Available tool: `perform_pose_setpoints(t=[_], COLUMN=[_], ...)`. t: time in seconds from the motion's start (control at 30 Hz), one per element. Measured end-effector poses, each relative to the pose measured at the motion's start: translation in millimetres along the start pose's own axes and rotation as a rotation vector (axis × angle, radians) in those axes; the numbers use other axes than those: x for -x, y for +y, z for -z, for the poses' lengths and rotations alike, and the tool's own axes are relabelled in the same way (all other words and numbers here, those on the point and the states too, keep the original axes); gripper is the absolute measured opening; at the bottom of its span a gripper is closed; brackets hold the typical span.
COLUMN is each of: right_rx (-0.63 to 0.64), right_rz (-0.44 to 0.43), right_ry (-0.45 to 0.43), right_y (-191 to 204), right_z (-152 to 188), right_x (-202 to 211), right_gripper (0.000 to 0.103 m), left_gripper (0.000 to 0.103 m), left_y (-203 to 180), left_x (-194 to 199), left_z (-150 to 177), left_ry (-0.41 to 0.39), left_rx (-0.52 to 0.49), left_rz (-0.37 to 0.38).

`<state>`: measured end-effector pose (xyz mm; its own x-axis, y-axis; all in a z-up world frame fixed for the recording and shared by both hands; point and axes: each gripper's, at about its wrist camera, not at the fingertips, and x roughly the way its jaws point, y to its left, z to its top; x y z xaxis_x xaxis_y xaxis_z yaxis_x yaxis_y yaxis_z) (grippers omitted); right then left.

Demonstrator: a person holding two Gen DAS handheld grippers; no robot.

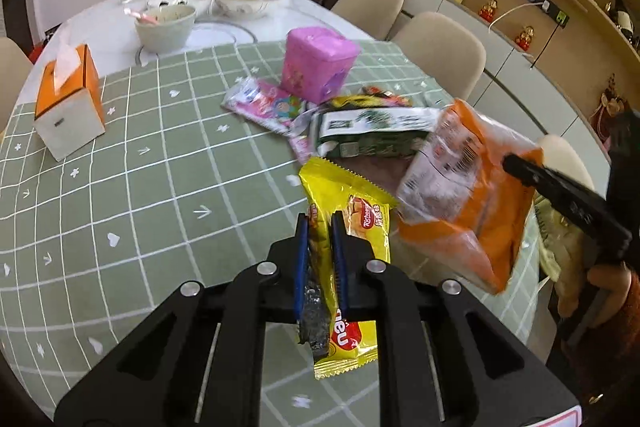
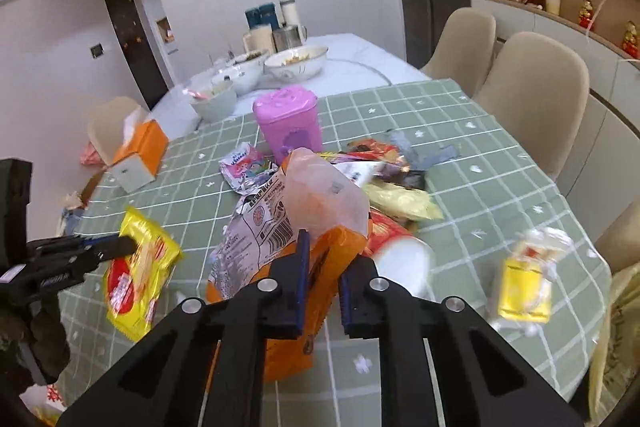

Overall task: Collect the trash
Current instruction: 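Carry both packets to the yellow-lined bin and open both tools to drop them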

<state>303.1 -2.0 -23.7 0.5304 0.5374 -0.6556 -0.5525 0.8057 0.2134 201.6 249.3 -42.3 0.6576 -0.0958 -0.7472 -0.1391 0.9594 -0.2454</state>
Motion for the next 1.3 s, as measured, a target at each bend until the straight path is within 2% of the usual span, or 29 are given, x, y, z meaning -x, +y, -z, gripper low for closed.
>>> perform_pose_setpoints(t=[0.13,0.37,0.67,0.73,0.93,1.03,1.2,1.3], right_rx=[-0.028,-0.061,-0.181,-0.203,-0.267,-0.294,-0.312,-0.311], right_rz=[0.03,0.204,0.389,0.431,0.548,0.62,0.72,0.74], right_ry=[-0.052,-0.09,-0.112,-0.119,-0.159,-0.184,-0.239,-0.262], right_y=[-33,-107,-211,-233,-294,-321,-360,-383], right_z=[4,35,101,114,143,152,148,138], right_x=[55,134,218,232,277,297,326,332], right_gripper=[0.012,0.012,0.012,0.012,0.012,0.012,0.012,0.012], left_gripper=[0.011,0.011,0.011,0.011,0.011,0.011,0.012,0.028], left_y=[-44,-147,-322,-369,-473,-514,-563,-575], left_x=[12,2,-41,-58,-109,-138,-182,-197], left_z=[-6,-27,-31,-29,-20,-16,-5,2], left_ry=[-0.045,-0.082,-0.068,-0.066,-0.019,0.018,0.087,0.097], left_rx=[-0.034,-0.125,-0.299,-0.351,-0.44,-0.451,-0.462,-0.477], left_rz=[0.019,0.132,0.345,0.39,0.504,0.522,0.539,0.509])
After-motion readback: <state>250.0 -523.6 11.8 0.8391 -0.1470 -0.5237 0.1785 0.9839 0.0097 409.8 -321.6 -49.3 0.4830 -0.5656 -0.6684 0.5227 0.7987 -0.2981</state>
